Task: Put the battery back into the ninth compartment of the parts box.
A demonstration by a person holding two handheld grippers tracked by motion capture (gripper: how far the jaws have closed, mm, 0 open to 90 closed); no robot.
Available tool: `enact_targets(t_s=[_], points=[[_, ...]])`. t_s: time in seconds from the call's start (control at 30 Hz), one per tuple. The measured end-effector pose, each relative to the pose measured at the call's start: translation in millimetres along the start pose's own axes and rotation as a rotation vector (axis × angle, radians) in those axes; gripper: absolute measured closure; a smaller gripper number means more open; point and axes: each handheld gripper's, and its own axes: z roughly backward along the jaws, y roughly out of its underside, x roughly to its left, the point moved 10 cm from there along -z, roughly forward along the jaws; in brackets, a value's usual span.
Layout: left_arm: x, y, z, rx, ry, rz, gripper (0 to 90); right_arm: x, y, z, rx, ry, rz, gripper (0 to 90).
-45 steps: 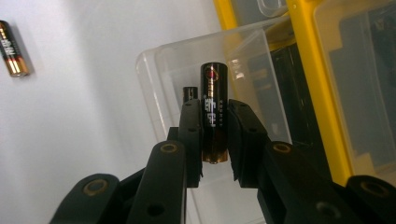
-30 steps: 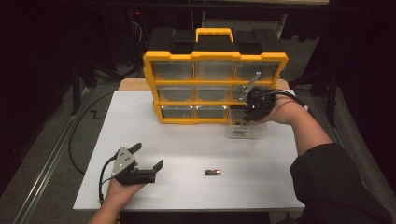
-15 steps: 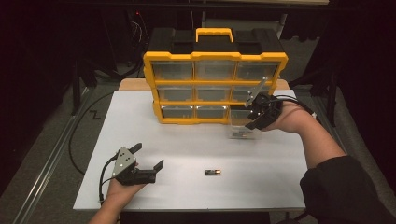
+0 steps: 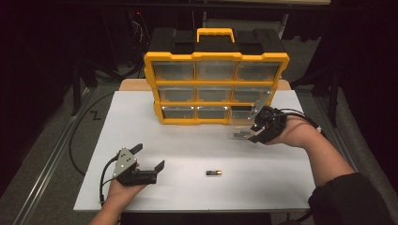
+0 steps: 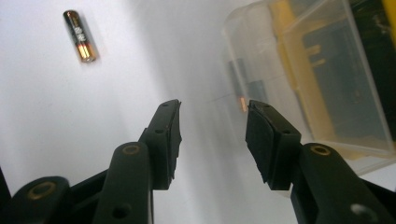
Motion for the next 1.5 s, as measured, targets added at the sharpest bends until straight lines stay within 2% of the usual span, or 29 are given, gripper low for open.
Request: enact_targets(t_s=[0.03,0.23,0.73,0.9,1.27,1.5], points=[[0.0,0.0,-0.1,0.0,0.0,0.0,0.2,3.1,-0.4,-1.4,-0.013,-0.005,0.002,56.6],[0.1,0.6,0.0,0.006,-0.001,-0.006,0.2,14.4,5.3,-9.0,-0.01,-0.019,0.01,55.3],[0.1,0.4,-0.1,0.004,-0.004,-0.007,0.2,32.9,17.3,-28.9,-0.023,-0.036,-0.001,49.6],[0.5,-0.7,0.2,-0.004,-0.007,-0.004,0.2,36.6,21.5,-35.8,-0.023,-0.033,-0.012,44.2],[0.2,-0.8,0.3,-0.003,-0.006,-0.001,0.2,51.6,25.2,-53.3,-0.033,-0.061,-0.029,36.9],[-0.5,-0.4,-0.1,0.0,-0.003,-0.008,0.2,63.7,22.6,-65.9,-0.04,-0.086,-0.01,34.8]])
